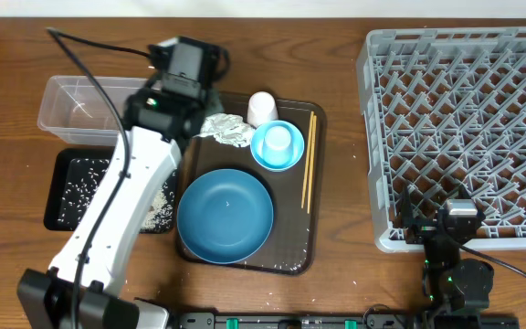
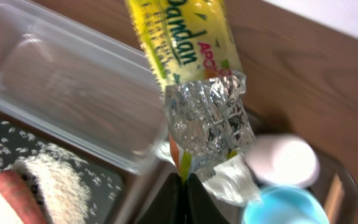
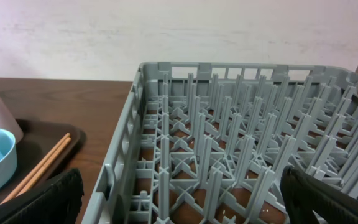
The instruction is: Sort waste into correct bins and load items into the dishwasher rack
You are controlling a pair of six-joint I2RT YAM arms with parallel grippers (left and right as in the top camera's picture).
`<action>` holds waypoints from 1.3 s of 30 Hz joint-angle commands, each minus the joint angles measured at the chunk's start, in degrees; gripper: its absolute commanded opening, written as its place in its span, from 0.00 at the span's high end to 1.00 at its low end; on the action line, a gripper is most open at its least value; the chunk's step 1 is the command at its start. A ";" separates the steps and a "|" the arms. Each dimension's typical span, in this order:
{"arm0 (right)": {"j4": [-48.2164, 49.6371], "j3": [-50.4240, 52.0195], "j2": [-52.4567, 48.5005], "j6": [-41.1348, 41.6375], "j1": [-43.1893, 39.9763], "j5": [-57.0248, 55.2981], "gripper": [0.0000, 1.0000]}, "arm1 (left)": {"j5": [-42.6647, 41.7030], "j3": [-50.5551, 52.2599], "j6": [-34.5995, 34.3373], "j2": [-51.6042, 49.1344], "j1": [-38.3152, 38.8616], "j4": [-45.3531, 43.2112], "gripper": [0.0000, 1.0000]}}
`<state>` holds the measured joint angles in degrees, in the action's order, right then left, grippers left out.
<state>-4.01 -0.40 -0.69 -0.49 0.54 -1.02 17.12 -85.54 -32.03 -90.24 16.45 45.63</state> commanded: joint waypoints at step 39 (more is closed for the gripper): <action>-0.22 0.09 0.20 -0.44 -0.13 0.00 0.01 | -10.71 0.26 -14.82 -14.60 4.28 1.86 0.05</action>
<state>-4.01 -0.40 -0.69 -0.49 0.54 -1.04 6.33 -85.52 -43.86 -102.67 21.41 46.76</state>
